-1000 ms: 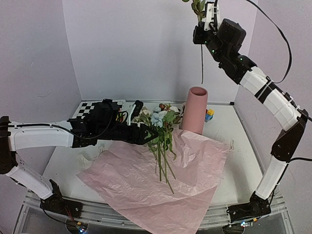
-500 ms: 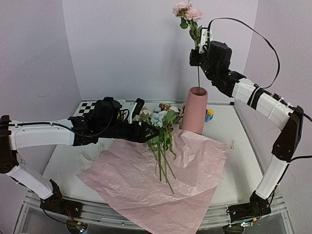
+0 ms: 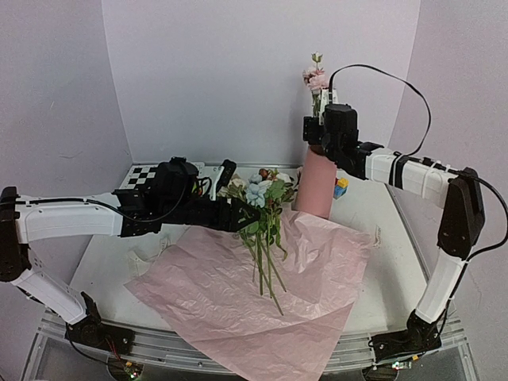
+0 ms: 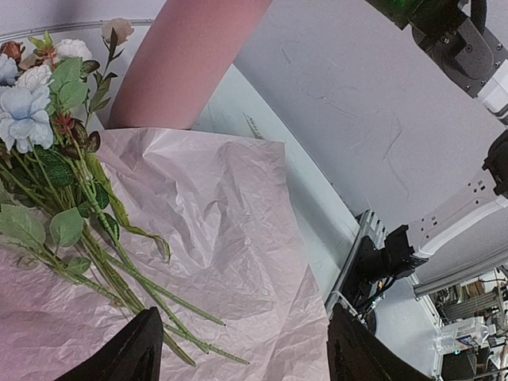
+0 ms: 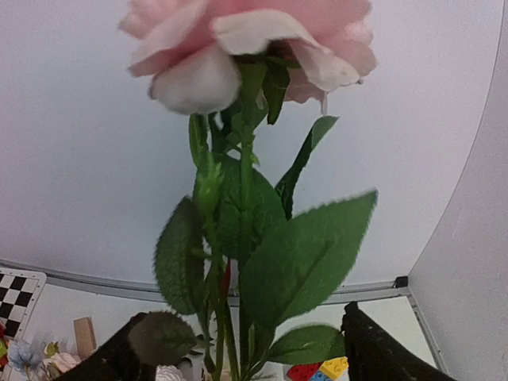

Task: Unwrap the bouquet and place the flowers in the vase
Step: Insert the fake flower into the vase.

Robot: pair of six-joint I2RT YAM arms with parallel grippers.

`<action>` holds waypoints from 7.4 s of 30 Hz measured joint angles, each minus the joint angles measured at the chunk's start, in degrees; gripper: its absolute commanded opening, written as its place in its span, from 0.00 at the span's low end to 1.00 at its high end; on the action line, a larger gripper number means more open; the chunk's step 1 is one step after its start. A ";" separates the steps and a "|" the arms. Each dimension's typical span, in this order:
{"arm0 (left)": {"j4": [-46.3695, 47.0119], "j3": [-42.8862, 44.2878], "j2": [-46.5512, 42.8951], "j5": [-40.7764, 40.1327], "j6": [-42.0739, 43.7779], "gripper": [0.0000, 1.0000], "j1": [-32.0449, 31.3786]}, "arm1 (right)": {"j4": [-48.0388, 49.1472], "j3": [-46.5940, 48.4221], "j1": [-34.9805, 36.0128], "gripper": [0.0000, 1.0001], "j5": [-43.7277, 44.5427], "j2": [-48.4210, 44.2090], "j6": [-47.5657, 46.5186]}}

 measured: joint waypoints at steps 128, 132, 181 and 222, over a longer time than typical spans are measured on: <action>-0.31 -5.99 6.82 -16.88 -12.79 0.50 -0.48 | -8.75 -32.99 14.88 0.02 -43.44 -7.96 34.91; 0.23 -5.99 10.15 -17.40 -15.36 0.49 -0.48 | -8.76 -33.78 14.88 0.02 -42.20 -8.34 34.86; -7.98 4.32 22.46 -28.45 -21.55 0.01 -0.48 | -5.90 -39.08 14.88 0.29 -38.70 -10.86 32.28; -10.60 -10.04 9.27 -19.15 -21.74 0.48 -0.55 | 4.08 -32.70 20.15 0.57 -51.79 1.32 45.01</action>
